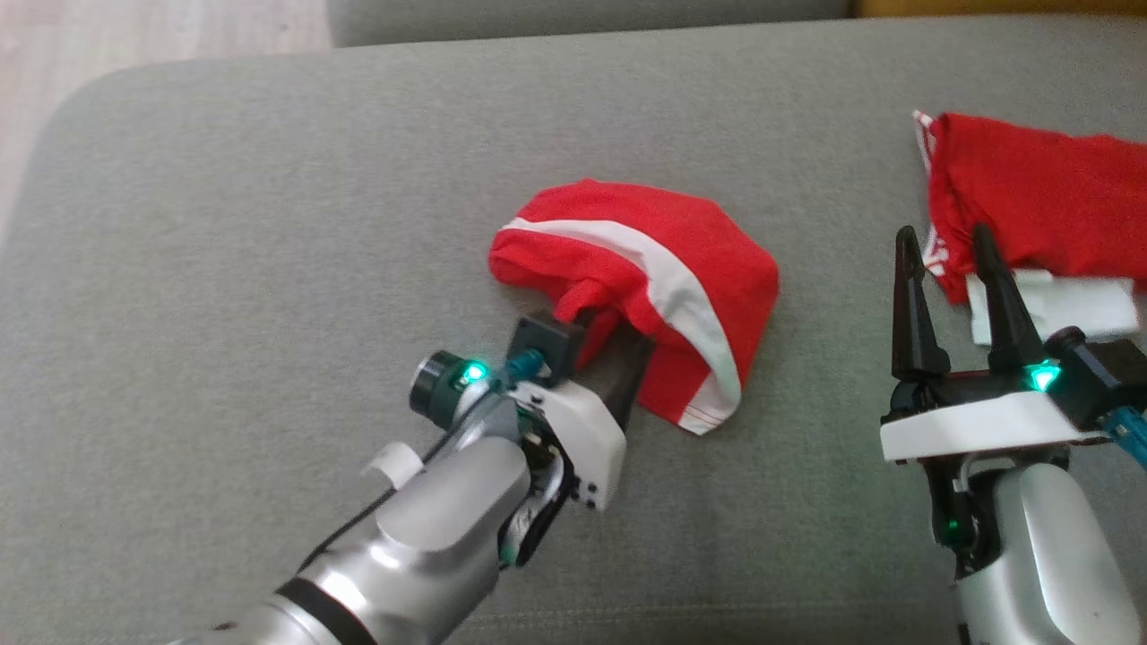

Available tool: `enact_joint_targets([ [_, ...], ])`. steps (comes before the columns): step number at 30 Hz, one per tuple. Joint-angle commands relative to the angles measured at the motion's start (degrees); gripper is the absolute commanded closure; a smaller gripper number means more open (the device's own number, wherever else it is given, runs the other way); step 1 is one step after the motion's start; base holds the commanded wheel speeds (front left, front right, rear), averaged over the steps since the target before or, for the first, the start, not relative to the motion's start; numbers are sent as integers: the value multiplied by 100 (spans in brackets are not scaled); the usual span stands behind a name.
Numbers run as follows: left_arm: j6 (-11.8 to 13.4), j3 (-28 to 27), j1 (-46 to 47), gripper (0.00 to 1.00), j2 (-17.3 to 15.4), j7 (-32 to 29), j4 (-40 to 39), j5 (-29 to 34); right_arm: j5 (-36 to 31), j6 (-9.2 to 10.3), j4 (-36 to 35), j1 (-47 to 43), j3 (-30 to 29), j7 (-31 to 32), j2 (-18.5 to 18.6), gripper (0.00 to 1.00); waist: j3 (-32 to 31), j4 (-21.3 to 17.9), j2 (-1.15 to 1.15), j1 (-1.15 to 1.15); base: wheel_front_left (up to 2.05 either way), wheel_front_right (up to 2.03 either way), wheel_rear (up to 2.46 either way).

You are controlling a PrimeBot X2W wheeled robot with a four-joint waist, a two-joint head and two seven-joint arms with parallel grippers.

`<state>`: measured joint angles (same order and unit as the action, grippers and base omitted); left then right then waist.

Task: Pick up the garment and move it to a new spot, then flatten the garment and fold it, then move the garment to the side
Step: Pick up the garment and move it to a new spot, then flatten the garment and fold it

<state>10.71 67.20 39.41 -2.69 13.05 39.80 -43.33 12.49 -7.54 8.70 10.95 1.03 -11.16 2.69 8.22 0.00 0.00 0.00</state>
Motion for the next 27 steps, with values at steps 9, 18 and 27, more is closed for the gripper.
enact_joint_targets([
  [9, 392, -1393, 67, 0, -624, 192, -1029, 221, -104, 5, -79, -97, 62, 9, 19, 0, -354, 526, 0, 0, 0, 0, 0],
  [18, 428, -2991, -1413, 0, -1393, 194, -2665, 934, -113, 5, -6, -310, 120, 4, 19, 0, -533, 721, 0, 0, 0, 0, 0],
  [27, 135, -4052, -2632, 0, -1235, 195, -3174, 1471, -80, 5, 150, -524, 257, -25, 19, 0, -591, 746, 0, 0, 0, 0, 0],
])
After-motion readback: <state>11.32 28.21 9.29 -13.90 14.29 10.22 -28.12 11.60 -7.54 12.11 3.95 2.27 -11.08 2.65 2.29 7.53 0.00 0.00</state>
